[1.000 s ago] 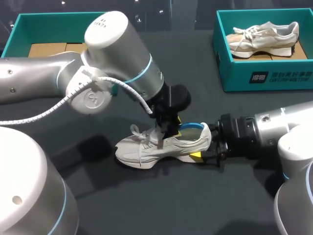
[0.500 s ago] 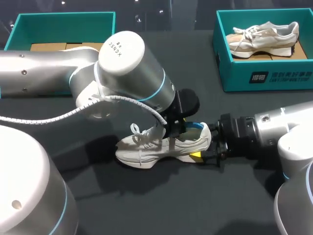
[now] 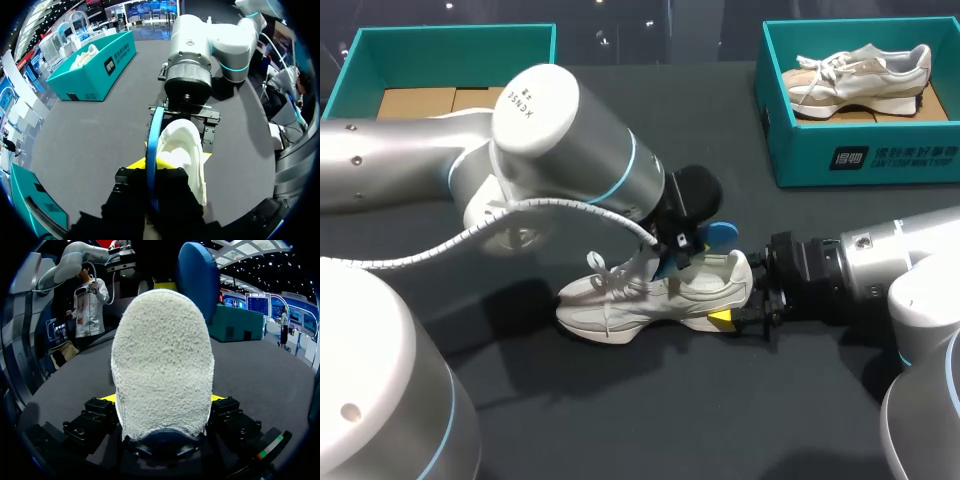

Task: Take the shoe out of the shoebox, open the shoe tongue, remove and reinsert the insole, then place the shoe into the shoebox

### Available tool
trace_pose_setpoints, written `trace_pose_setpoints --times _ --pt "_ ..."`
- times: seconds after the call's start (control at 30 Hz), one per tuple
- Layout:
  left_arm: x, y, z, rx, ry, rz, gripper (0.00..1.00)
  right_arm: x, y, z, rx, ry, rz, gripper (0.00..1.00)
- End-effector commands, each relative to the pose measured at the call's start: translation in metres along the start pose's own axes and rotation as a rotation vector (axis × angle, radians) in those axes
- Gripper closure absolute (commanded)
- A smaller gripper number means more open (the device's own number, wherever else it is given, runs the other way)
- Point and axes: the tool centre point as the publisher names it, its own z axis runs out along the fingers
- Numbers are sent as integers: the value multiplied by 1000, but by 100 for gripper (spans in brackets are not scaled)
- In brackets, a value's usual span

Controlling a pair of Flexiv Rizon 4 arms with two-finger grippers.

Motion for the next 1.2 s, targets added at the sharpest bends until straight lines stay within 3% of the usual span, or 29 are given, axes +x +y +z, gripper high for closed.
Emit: trace_pose_setpoints --times 0.03,0.33,0.57,0.6,0.63,0.77,0.9,1.2 --pt "-2 -1 -5 25 15 3 100 2 0 1 4 -2 0 100" --pt "2 -27 -2 70 -5 22 100 2 0 1 4 -2 0 100" --pt "4 -33 2 69 -15 36 100 2 0 1 4 -2 0 100" --pt "4 -32 2 69 -13 37 98 2 0 1 4 -2 0 100" --pt "5 -31 2 69 -13 39 82 2 0 1 4 -2 0 100" --pt "6 -25 -1 76 -10 41 55 2 0 1 4 -2 0 100" --pt "9 -18 0 88 -35 33 52 2 0 1 4 -2 0 100" --pt "20 -8 7 128 -130 14 57 2 0 1 4 -2 0 100"
